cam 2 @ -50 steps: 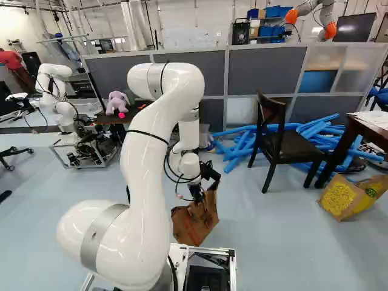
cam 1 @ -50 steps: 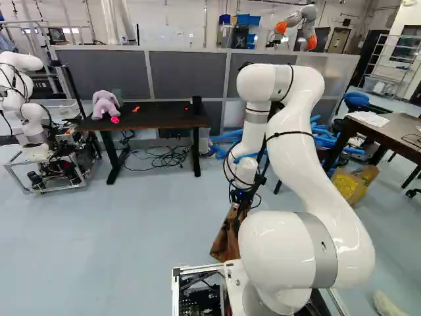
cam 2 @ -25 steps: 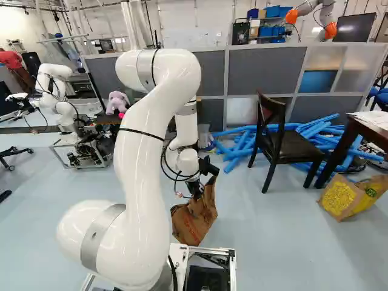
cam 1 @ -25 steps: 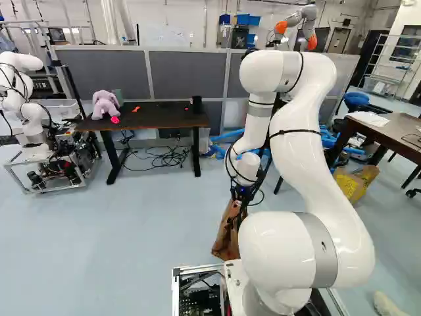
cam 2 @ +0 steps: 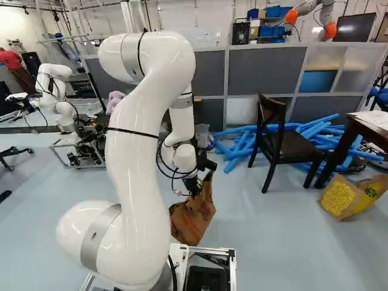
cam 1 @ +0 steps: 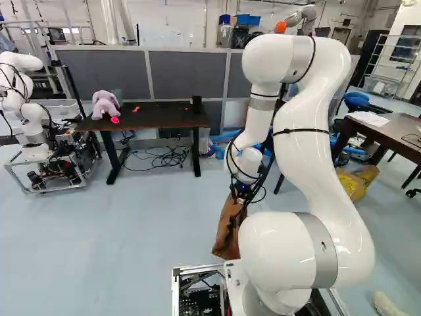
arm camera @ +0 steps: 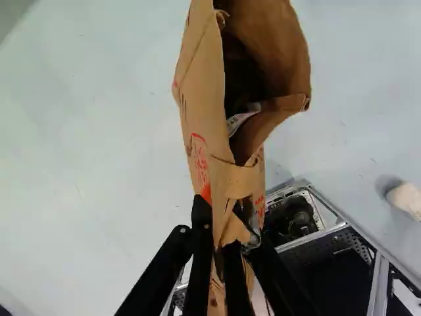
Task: Pick up the bag on the ground and place it on the table
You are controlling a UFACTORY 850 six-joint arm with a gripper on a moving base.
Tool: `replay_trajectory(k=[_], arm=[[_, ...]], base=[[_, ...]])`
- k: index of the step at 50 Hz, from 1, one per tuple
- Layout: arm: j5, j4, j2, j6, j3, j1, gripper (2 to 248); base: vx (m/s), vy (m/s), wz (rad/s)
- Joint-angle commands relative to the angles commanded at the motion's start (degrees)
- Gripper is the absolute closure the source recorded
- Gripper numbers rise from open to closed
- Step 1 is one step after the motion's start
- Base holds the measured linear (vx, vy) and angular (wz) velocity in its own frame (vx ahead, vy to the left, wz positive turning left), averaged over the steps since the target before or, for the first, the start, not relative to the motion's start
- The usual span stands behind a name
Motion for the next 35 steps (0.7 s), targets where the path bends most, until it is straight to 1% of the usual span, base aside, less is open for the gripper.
replay_trajectory(k=[21, 35], arm=[[-3.3, -2.4, 5.9, 0.0, 3.4, 0.1, 229], [-5.9, -3.7, 9.7, 0.0, 4.8, 0.3, 229]], base=[[0.000, 0.000, 0.000], [0.000, 0.000, 0.000]])
